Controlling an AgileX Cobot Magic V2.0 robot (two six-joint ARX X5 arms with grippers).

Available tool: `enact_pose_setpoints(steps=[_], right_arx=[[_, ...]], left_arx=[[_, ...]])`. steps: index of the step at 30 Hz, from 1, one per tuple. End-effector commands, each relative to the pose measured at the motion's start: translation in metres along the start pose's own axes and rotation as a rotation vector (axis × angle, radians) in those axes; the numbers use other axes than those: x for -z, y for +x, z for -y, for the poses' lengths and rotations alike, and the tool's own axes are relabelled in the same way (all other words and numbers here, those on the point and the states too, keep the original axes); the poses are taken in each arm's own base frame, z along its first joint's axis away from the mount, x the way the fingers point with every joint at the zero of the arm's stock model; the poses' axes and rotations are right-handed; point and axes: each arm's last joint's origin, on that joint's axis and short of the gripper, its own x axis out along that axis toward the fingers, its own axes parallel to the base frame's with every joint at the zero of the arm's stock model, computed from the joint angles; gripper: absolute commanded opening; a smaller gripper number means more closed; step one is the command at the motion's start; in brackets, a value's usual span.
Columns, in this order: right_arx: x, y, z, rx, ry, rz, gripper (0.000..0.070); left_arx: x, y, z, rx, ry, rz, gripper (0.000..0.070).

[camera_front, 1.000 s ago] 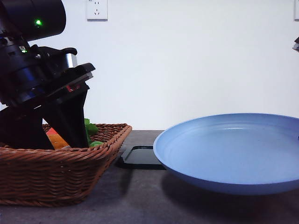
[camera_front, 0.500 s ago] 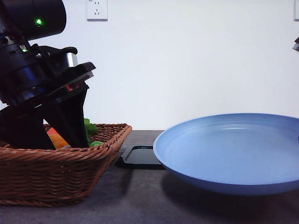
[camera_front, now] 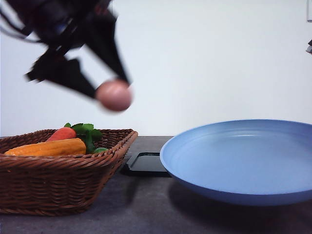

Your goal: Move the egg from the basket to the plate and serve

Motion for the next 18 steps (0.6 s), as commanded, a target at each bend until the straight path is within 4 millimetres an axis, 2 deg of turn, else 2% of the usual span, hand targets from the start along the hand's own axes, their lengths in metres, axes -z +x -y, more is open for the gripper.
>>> enact_pose_setpoints(steps=[1, 7, 13, 18], right_arx=[[-0.001, 0.000, -0.002, -0.030, -0.014, -0.007, 0.0000], [0.000, 0.000, -0.004, -0.105, -0.013, -0.035, 0.0000], [0.001, 0.000, -0.004, -0.118, -0.009, -0.048, 0.0000], [0.001, 0.000, -0.004, -0.117, -0.007, -0.053, 0.0000]], left_arx=[[-0.009, 0.003, 0.012, 0.054, 0.065, 0.039, 0.0187], [-0.011, 0.025, 0.045, 0.128, 0.248, 0.108, 0.0187], [0.004, 0.060, 0.070, -0.023, 0.470, 0.089, 0.0187], [0.017, 0.083, 0.080, -0.114, 0.599, 0.043, 0.0187]])
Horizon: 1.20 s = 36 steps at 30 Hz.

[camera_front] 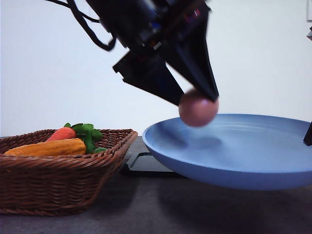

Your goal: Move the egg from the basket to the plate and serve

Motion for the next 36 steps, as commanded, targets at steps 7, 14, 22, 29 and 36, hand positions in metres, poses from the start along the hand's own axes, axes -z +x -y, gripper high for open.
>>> enact_pose_setpoints(steps=[7, 14, 22, 29, 36], right_arx=[[0.000, 0.000, -0.001, -0.012, -0.011, -0.008, 0.0000], [0.001, 0.000, -0.002, -0.032, -0.004, -0.027, 0.0000], [0.002, 0.002, -0.001, -0.053, 0.018, -0.059, 0.0000], [-0.007, 0.010, 0.008, -0.024, 0.072, -0.091, 0.0000], [-0.040, 0.015, 0.015, -0.011, 0.075, -0.038, 0.0000]], left_arx=[[0.002, 0.022, 0.007, 0.002, 0.085, -0.041, 0.0187], [0.003, 0.025, 0.007, 0.006, 0.077, -0.050, 0.0252], [-0.004, 0.008, 0.010, 0.037, 0.031, -0.020, 0.0368], [-0.019, -0.060, 0.015, 0.009, 0.034, 0.152, 0.0368], [-0.015, -0.153, 0.019, -0.101, 0.032, 0.388, 0.0368]])
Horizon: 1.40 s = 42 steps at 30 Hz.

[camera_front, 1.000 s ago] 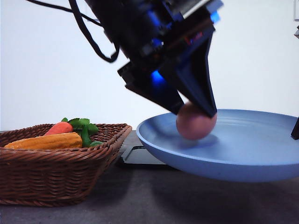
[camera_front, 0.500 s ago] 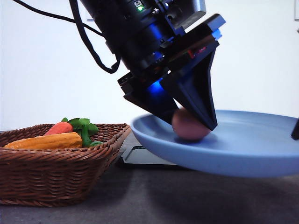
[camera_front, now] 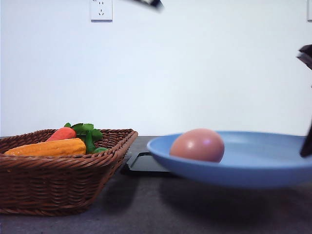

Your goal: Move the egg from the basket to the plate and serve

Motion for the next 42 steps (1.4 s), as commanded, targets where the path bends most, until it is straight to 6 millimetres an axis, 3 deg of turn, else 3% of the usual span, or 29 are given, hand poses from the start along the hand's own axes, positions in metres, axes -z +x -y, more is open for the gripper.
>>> enact_pose_setpoints(steps=[1, 9, 17, 25, 31, 37, 42], right_arx=[[-0.014, 0.000, -0.002, -0.012, -0.029, 0.026, 0.0000], [-0.073, 0.021, 0.004, -0.001, -0.001, 0.028, 0.0000], [-0.132, 0.050, 0.007, 0.000, 0.012, 0.007, 0.0000], [-0.151, 0.068, 0.015, 0.015, 0.038, -0.028, 0.0005], [-0.151, 0.069, 0.016, 0.029, 0.036, -0.022, 0.0230], [-0.152, 0.066, 0.016, 0.027, 0.016, -0.009, 0.0239], [-0.159, 0.046, 0.020, 0.032, -0.012, 0.051, 0.0238]], left_arx=[[-0.011, -0.024, 0.001, -0.019, -0.002, 0.087, 0.0368], [-0.011, -0.113, -0.005, -0.168, -0.028, 0.329, 0.0359], [0.000, -0.165, -0.007, -0.219, -0.058, 0.479, 0.0359], [0.007, -0.175, -0.008, -0.215, -0.074, 0.472, 0.0359], [0.010, -0.172, -0.008, -0.213, -0.086, 0.434, 0.0359], [0.009, -0.171, -0.008, -0.212, -0.088, 0.433, 0.0358], [0.008, -0.168, -0.008, -0.211, -0.092, 0.424, 0.0356]])
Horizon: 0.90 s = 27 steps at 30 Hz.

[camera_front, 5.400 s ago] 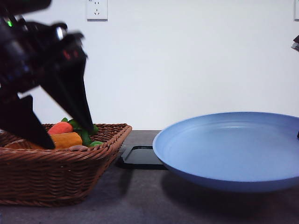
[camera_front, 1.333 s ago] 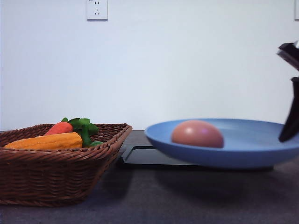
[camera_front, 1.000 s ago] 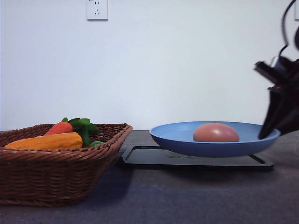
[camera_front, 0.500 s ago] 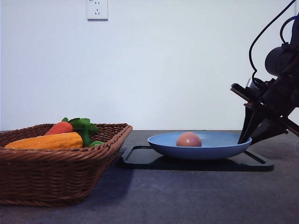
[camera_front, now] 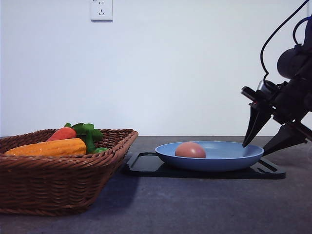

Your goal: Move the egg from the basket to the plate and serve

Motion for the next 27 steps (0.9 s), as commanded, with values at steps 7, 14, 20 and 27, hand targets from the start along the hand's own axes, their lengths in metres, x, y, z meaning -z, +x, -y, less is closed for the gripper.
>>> enact_pose_setpoints(steps=[7, 14, 20, 27], right_arx=[[-0.017, -0.067, 0.008, -0.002, -0.023, 0.199, 0.0238], [0.004, -0.111, -0.007, 0.022, -0.057, 0.204, 0.0028], [0.036, -0.116, -0.044, 0.047, -0.163, 0.148, 0.0000], [0.089, -0.102, -0.082, 0.179, -0.361, 0.150, 0.0000]], left_arx=[[-0.002, 0.022, 0.006, 0.001, 0.006, -0.051, 0.0301], [0.017, 0.081, 0.017, -0.094, 0.181, -0.245, 0.0095], [0.053, 0.142, 0.006, -0.262, 0.321, -0.509, 0.0000], [0.091, 0.170, -0.041, -0.362, 0.145, -0.761, 0.0000]])
